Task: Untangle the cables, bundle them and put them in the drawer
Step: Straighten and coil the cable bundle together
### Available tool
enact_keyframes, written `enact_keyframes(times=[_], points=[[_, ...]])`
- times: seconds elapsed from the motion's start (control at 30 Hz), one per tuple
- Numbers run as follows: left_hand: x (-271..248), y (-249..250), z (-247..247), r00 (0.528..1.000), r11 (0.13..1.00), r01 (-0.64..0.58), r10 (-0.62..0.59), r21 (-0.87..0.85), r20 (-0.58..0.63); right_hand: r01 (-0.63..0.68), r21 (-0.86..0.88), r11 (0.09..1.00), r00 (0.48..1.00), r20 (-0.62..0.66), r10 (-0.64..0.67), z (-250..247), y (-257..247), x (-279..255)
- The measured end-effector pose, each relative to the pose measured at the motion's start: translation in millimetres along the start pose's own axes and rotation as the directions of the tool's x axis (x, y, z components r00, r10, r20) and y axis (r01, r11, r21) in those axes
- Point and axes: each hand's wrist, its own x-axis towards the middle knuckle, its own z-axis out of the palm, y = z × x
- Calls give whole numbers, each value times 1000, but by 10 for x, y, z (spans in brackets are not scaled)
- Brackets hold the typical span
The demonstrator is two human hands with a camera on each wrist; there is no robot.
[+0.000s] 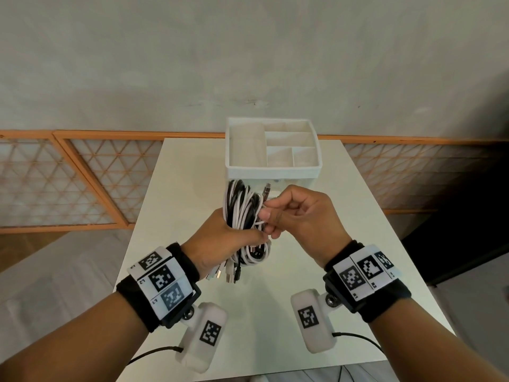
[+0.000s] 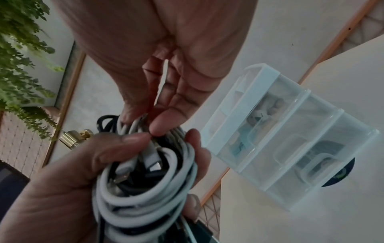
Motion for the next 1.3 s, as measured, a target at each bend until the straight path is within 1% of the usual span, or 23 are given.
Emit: enact_keyframes(times=[0.07, 0.17, 0.27, 0.33, 0.4, 0.47, 0.6, 0.7, 0.77, 0.83, 0.97, 1.07, 1.17, 1.3], points=[[-5, 12, -4, 1000, 1000, -4, 4, 4, 9, -11, 67, 998, 1000, 17, 10, -15, 7, -6], [-2, 53, -7, 1000, 998, 3, -1, -63, 23, -12, 148, 989, 998, 67, 2, -41, 29, -23], [-7, 71, -5, 998, 998, 3, 0, -55, 60, -5, 118, 993, 997, 75, -4, -45, 24, -29], [-2, 69, -5, 997, 1000, 4, -3, -22, 75, 6, 66, 998, 997, 81, -11, -33, 18, -24], [-7, 86, 1, 998, 1000, 4, -6, 28, 66, 29, -12, 1000, 996, 84, -28, -17, 34, -32], [-10, 95, 7, 999, 998, -2, -1, 66, 53, 49, -53, 997, 996, 80, -45, -17, 43, -47], [-13, 105, 11, 1000, 1000, -12, 12, 19, 17, 48, 18, 999, 994, 98, -49, -27, -11, -70], [-13, 129, 16, 998, 1000, -15, 13, 22, 59, 57, 45, 997, 995, 80, -61, -12, -53, -71], [-14, 144, 16, 996, 1000, -20, 19, 13, 88, 28, 57, 998, 997, 65, -31, -10, -67, -68], [-29, 162, 19, 995, 1000, -21, 20, 6, 102, 14, 29, 999, 998, 68, -16, -14, -73, -70], [-47, 158, -6, 991, 998, -37, 31, 46, 132, 35, -26, 999, 996, 88, -32, -15, -62, -103], [-41, 130, -23, 996, 1000, -25, 25, -2, 85, 17, -12, 1000, 992, 123, -15, -52, -66, -127], [-35, 111, -6, 997, 999, -12, 15, -40, 80, -8, 28, 1000, 990, 142, 4, -74, -34, -104], [-27, 83, 27, 998, 999, 7, -5, -32, 59, 47, -63, 997, 994, 99, -40, -51, -1, -107]])
